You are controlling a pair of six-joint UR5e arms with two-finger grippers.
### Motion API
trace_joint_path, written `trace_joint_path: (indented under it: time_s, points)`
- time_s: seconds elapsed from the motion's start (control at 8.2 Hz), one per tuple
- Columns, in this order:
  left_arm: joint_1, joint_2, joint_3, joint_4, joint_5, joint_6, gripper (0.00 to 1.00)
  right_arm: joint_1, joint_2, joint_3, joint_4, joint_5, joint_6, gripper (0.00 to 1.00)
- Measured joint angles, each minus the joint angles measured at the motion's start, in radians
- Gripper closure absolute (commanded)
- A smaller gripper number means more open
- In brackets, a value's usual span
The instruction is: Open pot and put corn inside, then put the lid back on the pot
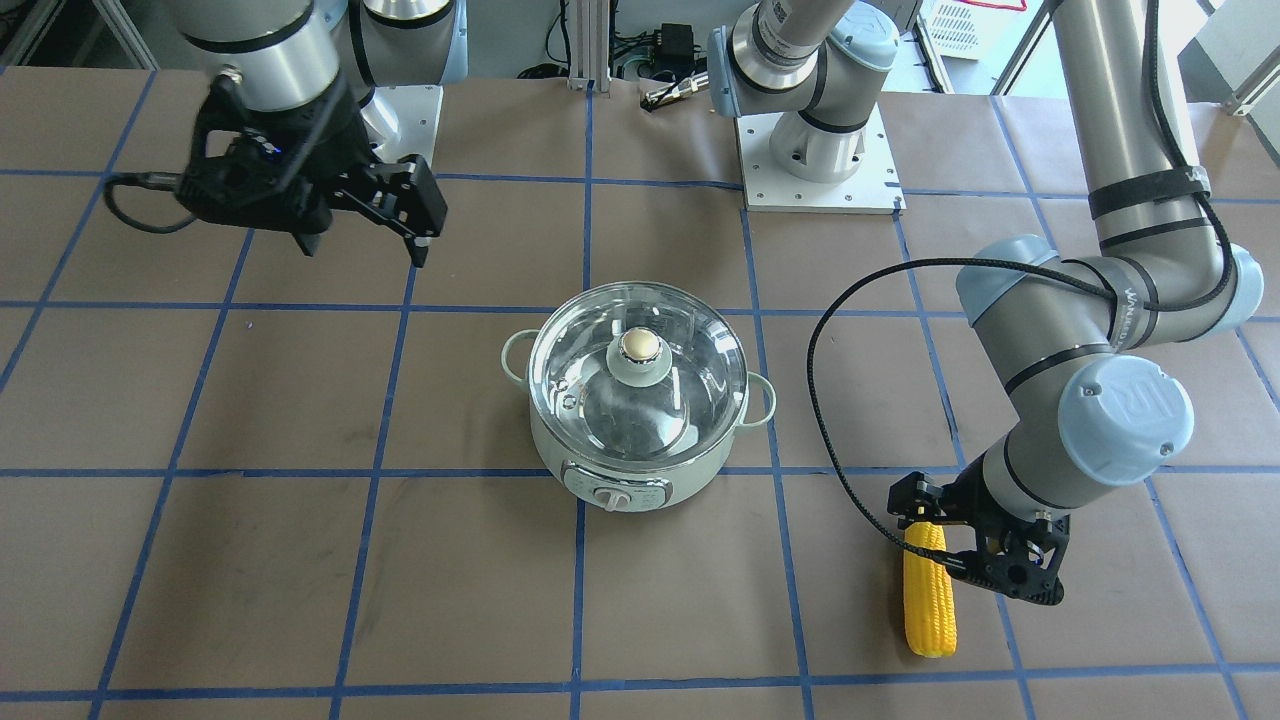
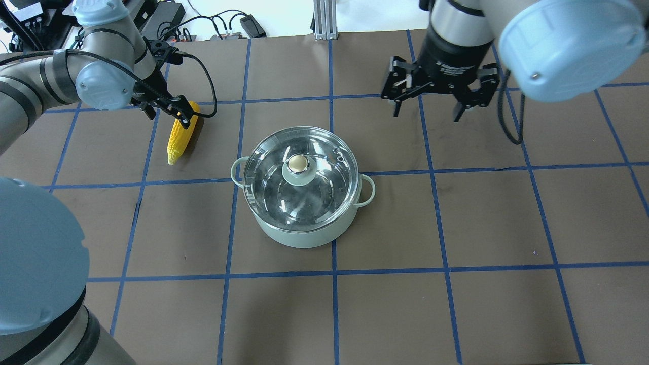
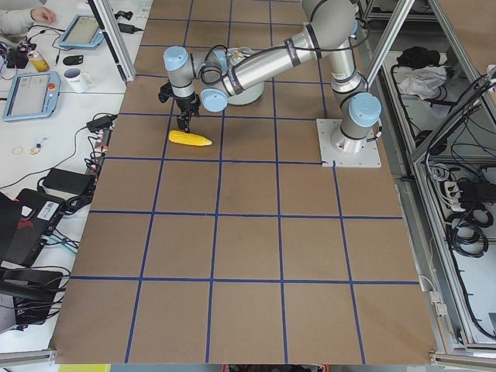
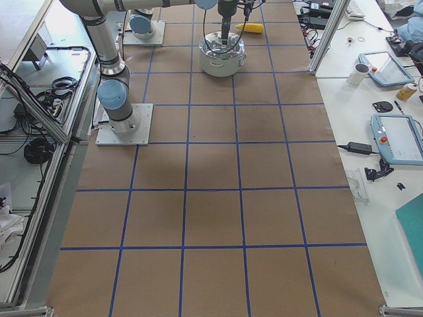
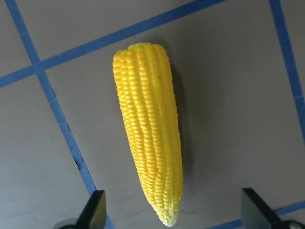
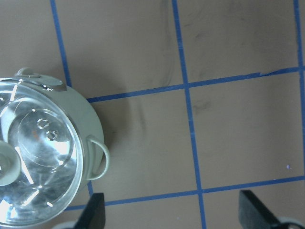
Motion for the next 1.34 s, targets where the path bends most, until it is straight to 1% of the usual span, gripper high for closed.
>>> trace_joint_path:
  time_s: [0.24,0.37,0.61,0.73,0.85,0.98,1.1,1.22,1.34]
  points:
    - [0.002,-0.033,0.001,0.037,0.000,0.024,0.00,0.162,0.092,-0.002,-0.136,-0.010,0.193,0.00]
    - [0.002,-0.054,0.000,0.055,-0.003,0.027,0.00,0.225,0.148,-0.002,-0.209,-0.011,0.268,0.00]
    - [0.002,-0.095,0.000,0.070,-0.024,0.028,0.00,0.301,0.242,0.000,-0.313,-0.006,0.350,0.01]
    - [0.002,-0.112,0.000,0.073,-0.030,0.028,0.01,0.323,0.275,0.001,-0.336,-0.006,0.369,0.06]
    - [0.002,-0.124,0.001,0.074,-0.032,0.029,0.05,0.336,0.295,0.002,-0.349,-0.008,0.377,0.11]
    - [0.002,-0.134,0.001,0.075,-0.034,0.029,0.14,0.343,0.306,0.002,-0.355,-0.009,0.381,0.19]
    - [0.003,-0.140,0.001,0.075,-0.034,0.030,0.38,0.345,0.312,0.003,-0.355,-0.010,0.382,0.34]
    - [0.003,-0.145,0.001,0.075,-0.034,0.030,0.80,0.346,0.314,0.003,-0.354,-0.010,0.383,0.52]
    - [0.002,-0.147,0.001,0.075,-0.033,0.031,1.00,0.346,0.314,0.003,-0.352,-0.010,0.382,0.64]
